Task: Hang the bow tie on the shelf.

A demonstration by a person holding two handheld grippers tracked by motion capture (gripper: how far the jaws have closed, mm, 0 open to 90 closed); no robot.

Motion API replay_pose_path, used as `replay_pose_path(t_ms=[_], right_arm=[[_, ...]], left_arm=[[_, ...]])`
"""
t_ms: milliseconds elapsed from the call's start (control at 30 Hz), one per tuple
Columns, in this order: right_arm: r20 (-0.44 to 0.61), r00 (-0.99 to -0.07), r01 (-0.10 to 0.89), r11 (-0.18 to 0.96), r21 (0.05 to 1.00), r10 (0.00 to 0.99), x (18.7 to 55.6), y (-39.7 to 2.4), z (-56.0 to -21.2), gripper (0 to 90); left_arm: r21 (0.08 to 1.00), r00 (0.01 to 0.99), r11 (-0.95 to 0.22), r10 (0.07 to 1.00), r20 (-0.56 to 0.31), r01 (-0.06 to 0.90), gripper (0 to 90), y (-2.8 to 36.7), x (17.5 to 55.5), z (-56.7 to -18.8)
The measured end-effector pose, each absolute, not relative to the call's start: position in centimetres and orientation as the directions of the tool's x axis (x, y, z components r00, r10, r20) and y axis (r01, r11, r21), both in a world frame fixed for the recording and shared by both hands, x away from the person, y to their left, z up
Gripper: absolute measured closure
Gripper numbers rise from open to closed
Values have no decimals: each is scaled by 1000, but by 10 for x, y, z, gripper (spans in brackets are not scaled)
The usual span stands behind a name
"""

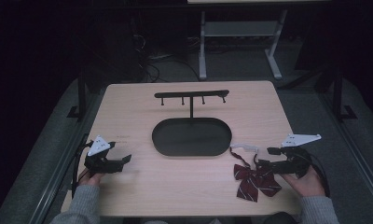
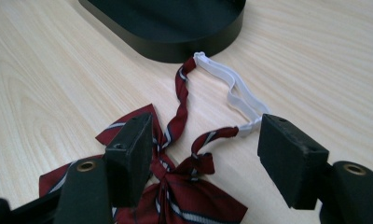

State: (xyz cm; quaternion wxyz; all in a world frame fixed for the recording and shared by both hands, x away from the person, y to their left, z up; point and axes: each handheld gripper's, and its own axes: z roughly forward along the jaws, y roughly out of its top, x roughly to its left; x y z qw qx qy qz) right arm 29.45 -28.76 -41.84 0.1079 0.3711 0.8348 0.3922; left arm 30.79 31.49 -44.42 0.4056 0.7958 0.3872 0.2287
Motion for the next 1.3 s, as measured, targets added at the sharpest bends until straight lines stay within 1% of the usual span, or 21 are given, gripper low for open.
replay_pose_path(t_ms=[133,500,533,600,700,1033,1100,1300], right_arm=[[95,-715,521,438,732,692,301,-283,-412,355],[86,-737,527,490,694,671,323,-271,-404,367],[84,-740,523,493,695,668,324,-271,-404,369],[87,-739,531,498,686,668,326,-269,-404,359],[91,-742,535,503,679,664,328,-267,-405,361],[88,-755,537,536,652,649,342,-258,-410,372],[82,-758,536,547,643,647,346,-255,-411,382],[86,-758,551,563,616,647,360,-252,-420,419]], left_arm=[[826,595,-369,802,50,427,130,315,307,-444],[830,591,-359,806,45,427,130,315,305,-443],[830,595,-368,802,55,420,131,316,305,-442],[831,593,-362,804,49,422,130,316,305,-442],[826,600,-375,798,56,421,130,316,305,-442],[827,593,-365,804,48,427,130,317,305,-442],[822,597,-376,801,55,428,130,317,305,-442],[831,593,-361,804,47,424,130,317,305,-442]])
